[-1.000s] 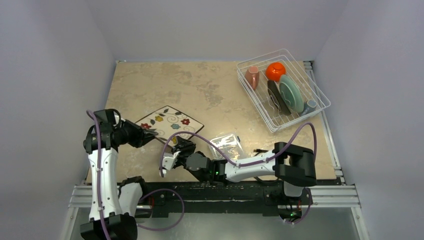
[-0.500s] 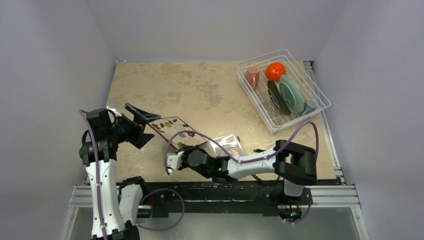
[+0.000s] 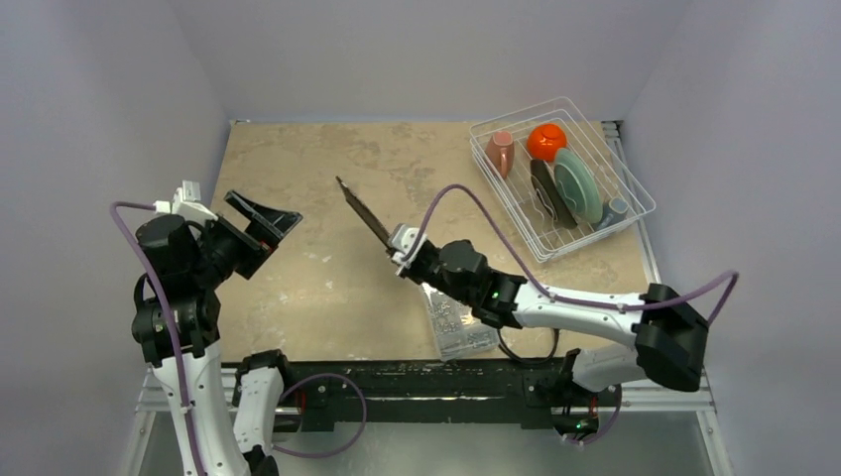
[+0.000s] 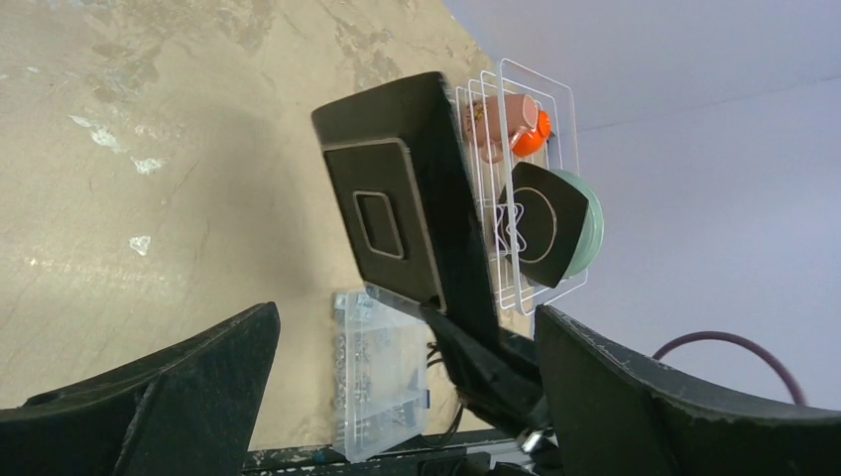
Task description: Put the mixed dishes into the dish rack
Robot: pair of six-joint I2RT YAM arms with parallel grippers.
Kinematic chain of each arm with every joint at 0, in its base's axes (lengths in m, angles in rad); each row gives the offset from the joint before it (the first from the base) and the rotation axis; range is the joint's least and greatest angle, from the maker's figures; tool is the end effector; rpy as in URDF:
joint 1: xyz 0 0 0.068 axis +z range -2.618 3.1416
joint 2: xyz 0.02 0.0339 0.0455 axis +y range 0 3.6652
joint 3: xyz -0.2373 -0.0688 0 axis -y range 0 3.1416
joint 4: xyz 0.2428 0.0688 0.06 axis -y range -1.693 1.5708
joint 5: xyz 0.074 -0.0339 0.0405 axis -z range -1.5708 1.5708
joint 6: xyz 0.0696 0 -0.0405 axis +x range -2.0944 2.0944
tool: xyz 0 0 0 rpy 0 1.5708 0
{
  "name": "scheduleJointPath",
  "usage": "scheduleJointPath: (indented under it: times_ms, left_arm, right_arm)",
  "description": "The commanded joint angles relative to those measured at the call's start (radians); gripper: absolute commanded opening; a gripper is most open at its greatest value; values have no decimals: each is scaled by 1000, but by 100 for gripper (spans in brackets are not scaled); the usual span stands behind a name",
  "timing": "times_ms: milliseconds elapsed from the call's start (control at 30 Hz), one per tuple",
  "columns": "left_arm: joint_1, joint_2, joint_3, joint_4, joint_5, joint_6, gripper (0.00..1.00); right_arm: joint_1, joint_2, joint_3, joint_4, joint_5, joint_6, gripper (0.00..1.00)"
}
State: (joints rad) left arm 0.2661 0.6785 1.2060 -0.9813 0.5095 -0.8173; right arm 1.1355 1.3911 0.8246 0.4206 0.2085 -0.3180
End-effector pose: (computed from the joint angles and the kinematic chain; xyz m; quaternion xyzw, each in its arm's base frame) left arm 0.1401 0.0030 0.3774 -0.3087 0.7720 -0.3452 0.4353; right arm 0.1629 0.3160 0.2466 -0.4493 0.6077 0.1861 0.6279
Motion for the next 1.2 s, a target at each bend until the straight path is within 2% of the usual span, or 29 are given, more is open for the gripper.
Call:
scheduleJointPath:
  times_ms: [0, 233, 400, 500, 600, 700, 800, 933, 1067, 1167]
  left_arm:
    - [-5, 15, -17, 85, 27, 32, 99]
    - [-5, 21, -85, 250, 148, 15, 99]
    - [-32, 71, -152, 471, 240, -49, 100]
    - [-128, 124, -138, 570, 152, -34, 100]
    - [-268, 214, -74, 570, 2, 59, 100]
    - [-353, 337, 5, 540, -44, 137, 100]
    - [-381, 419, 53, 515, -31, 212, 100]
    - [-400, 423, 4, 510, -89, 331, 100]
    - [-392, 403, -12, 511, -50, 328, 100]
    - [-392, 376, -38, 528, -60, 314, 100]
  right_arm:
    - [-79, -196, 7, 239, -76, 148, 0]
    - [-260, -409, -60, 215, -179, 237, 0]
    - [-465, -567, -74, 80, -340, 271, 0]
    - [-591, -637, -56, -11, -432, 269, 0]
    - [-698, -669, -10, -117, -503, 243, 0]
    - [-794, -674, 14, -163, -553, 240, 0]
    - [-889, -652, 42, -187, -612, 254, 0]
    - [-1011, -596, 88, -186, -718, 288, 0]
    - [-1049, -509, 117, -117, -830, 415, 0]
    - [-1058, -458, 120, -49, -820, 488, 0]
